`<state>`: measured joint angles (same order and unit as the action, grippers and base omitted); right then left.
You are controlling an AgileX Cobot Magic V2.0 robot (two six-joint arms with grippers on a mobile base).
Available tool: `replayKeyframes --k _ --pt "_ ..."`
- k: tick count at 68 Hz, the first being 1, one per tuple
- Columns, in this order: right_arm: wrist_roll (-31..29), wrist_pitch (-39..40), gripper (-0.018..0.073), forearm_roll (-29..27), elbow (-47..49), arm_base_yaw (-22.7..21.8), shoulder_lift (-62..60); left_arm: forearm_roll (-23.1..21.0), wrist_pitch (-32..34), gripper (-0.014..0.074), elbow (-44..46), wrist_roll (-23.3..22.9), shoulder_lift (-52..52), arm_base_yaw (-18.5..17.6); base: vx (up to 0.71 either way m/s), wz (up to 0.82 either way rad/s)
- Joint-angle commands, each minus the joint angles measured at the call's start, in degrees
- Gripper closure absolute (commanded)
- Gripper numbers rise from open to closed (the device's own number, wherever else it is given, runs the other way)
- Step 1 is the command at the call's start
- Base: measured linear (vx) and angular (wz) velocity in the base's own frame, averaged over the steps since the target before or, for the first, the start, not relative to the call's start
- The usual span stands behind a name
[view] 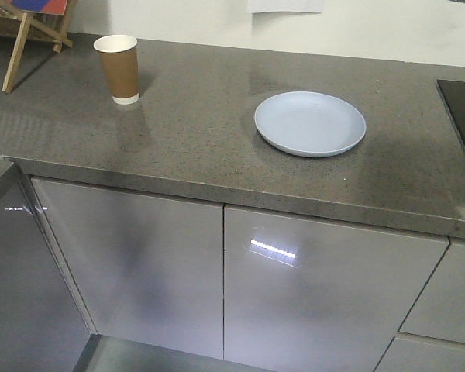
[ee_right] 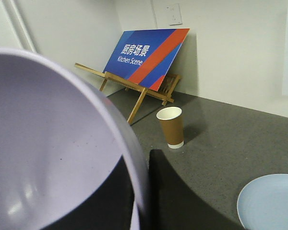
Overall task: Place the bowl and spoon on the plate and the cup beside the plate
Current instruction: 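Drive up to the counter in front of the pale blue plate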
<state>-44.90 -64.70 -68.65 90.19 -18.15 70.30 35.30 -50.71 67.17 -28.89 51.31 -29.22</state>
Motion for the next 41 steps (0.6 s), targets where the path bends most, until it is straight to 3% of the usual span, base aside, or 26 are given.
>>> replayKeyframes --k 1,41 --pt "-0.57 2.30 0.0564 -3.69 1.40 -0.09 -1.35 1.88 3.30 0.0602 1.33 -0.42 -0.42 0.00 0.05 -0.03" --pt "-0.57 2.30 0.0564 -3.69 1.40 -0.09 -1.35 1.88 3.30 0.0602 1.33 -0.42 -0.42 0.00 0.04 -0.06"
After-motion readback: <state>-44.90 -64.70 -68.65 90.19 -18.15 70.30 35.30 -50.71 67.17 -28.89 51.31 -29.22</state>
